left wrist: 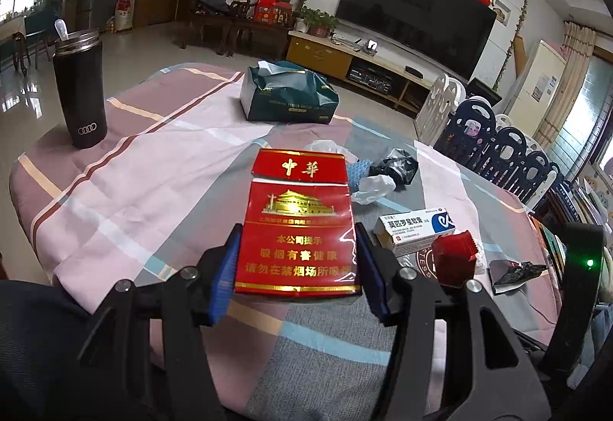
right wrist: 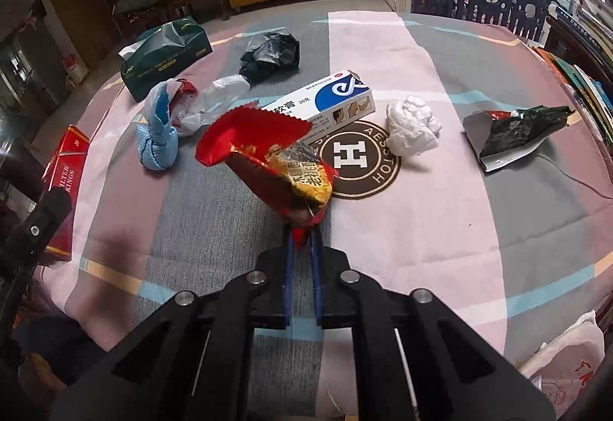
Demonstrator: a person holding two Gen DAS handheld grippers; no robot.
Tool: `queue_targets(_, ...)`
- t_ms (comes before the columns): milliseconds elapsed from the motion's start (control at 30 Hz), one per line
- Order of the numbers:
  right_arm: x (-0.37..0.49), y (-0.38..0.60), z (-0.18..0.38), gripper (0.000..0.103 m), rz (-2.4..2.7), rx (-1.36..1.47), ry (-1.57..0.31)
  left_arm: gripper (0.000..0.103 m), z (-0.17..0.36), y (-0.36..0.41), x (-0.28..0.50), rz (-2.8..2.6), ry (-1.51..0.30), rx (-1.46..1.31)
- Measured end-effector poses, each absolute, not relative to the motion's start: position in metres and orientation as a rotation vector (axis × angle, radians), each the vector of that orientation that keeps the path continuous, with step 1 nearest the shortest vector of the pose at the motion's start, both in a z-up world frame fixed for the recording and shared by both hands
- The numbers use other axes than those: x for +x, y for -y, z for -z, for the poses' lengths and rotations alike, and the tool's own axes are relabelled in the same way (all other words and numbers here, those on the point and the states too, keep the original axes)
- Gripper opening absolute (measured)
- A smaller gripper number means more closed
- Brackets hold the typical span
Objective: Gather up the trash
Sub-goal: 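Carry the red chip bag and red cigarette pack over the wastebasket and release both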
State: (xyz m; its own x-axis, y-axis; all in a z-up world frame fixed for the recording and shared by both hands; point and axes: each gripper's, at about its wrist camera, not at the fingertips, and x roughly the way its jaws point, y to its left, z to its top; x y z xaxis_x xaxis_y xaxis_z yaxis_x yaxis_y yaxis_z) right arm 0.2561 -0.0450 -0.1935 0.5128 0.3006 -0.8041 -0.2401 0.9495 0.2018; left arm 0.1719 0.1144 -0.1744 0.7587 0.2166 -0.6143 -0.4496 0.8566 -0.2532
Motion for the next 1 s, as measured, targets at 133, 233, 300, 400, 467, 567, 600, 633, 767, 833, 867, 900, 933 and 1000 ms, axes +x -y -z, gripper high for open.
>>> queue_targets(133,0.24,0.052,0.184,0.009,-0.271,-0.025,-0.928,0.057,0.174,-0.114,0.173,-0.369,-0.609,-0.4)
queue_targets(233,0.226,0.058,0.18,0.009,-0.216,-0.109,-0.881,0.056,0.173,-0.113,0.173,-0.359,-0.609,-0.388)
queue_targets(300,0.221,0.063,0.18,0.009,-0.195,-0.139,-0.869,0.056,0.173,-0.111,0.174,-0.355,-0.61,-0.383)
queue_targets(400,0.215,0.074,0.18,0.009,-0.181,-0.129,-0.873,0.056,0.173,-0.111,0.175,-0.348,-0.615,-0.381)
queue_targets(467,0.212,0.083,0.18,0.009,-0.172,-0.106,-0.883,0.056,0.173,-0.11,0.175,-0.344,-0.617,-0.377)
queue_targets(567,0.204,0.097,0.178,0.009,-0.16,-0.068,-0.885,0.056,0.172,-0.108,0.174,-0.342,-0.619,-0.366)
queue_targets(600,0.202,0.102,0.176,0.009,-0.156,-0.052,-0.883,0.056,0.171,-0.107,0.174,-0.343,-0.619,-0.359)
queue_targets(633,0.199,0.106,0.174,0.009,-0.153,-0.042,-0.881,0.056,0.169,-0.106,0.173,-0.342,-0.62,-0.353)
queue_targets(767,0.187,0.124,0.166,0.009,-0.14,0.004,-0.873,0.056,0.167,-0.097,0.166,-0.308,-0.64,-0.348)
queue_targets(833,0.181,0.133,0.161,0.009,-0.13,0.031,-0.865,0.056,0.168,-0.091,0.162,-0.274,-0.667,-0.357)
queue_targets(867,0.178,0.139,0.159,0.009,-0.125,0.046,-0.859,0.056,0.169,-0.086,0.16,-0.259,-0.676,-0.354)
queue_targets(900,0.175,0.144,0.157,0.009,-0.118,0.064,-0.855,0.056,0.17,-0.081,0.158,-0.246,-0.682,-0.346)
queue_targets(933,0.173,0.149,0.156,0.009,-0.113,0.077,-0.854,0.056,0.171,-0.075,0.156,-0.231,-0.686,-0.331)
queue_targets(1000,0.169,0.157,0.156,0.009,-0.099,0.107,-0.856,0.056,0.173,-0.063,0.155,-0.2,-0.689,-0.301)
